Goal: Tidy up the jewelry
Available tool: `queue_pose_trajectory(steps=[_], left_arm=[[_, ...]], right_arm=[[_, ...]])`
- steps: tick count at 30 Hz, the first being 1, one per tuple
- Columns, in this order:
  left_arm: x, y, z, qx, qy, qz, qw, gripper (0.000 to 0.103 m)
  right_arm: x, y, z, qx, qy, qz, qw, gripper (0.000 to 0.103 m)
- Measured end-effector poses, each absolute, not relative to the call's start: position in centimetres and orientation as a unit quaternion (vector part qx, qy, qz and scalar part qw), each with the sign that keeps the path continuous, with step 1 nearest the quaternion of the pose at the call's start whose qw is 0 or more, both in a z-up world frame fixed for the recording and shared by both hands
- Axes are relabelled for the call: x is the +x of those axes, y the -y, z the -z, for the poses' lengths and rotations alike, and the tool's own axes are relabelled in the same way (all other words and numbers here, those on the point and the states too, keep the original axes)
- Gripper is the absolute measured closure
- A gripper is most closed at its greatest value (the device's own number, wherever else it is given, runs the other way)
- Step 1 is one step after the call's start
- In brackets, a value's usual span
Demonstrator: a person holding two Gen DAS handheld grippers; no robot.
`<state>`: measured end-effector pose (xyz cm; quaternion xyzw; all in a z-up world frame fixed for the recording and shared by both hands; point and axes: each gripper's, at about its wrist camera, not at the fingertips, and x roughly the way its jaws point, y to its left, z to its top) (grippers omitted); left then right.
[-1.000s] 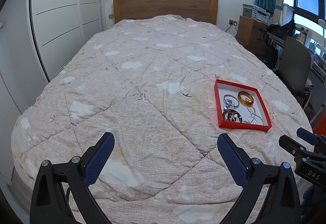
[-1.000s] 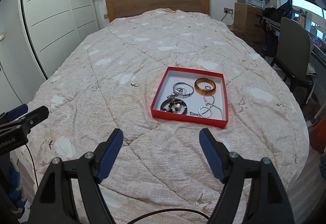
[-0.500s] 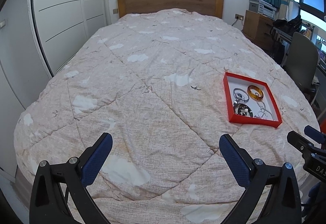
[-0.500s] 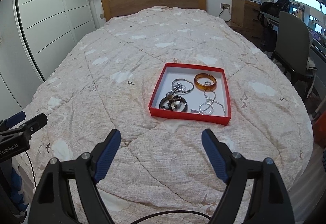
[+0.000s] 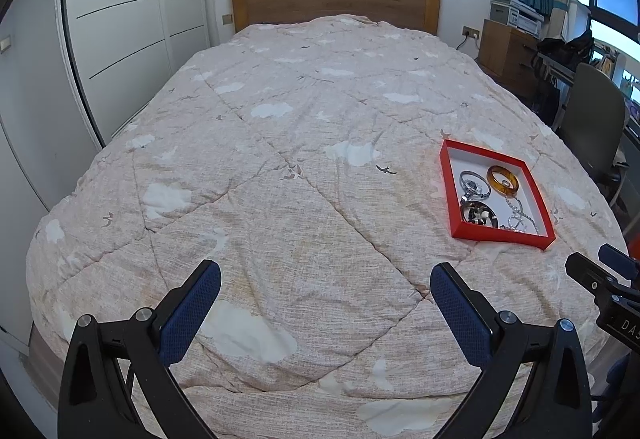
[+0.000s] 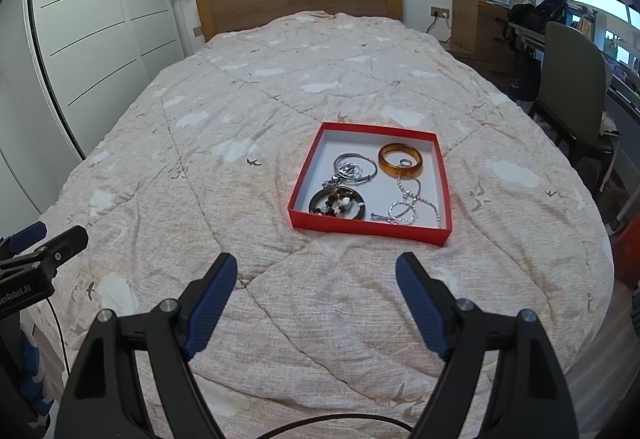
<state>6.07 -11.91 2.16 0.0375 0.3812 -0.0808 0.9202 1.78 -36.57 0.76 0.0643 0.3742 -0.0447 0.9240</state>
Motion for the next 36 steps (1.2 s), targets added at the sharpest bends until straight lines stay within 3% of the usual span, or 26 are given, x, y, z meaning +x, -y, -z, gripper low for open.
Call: queue_pose_trajectory(steps=[36], left_arm=[[6.24, 11.86, -1.43, 0.038, -0.392, 0.080, 0.916, 0.000]], right_arm=[[1.56, 37.23, -0.28, 0.062, -0.380, 0.050, 0.922, 0.022]])
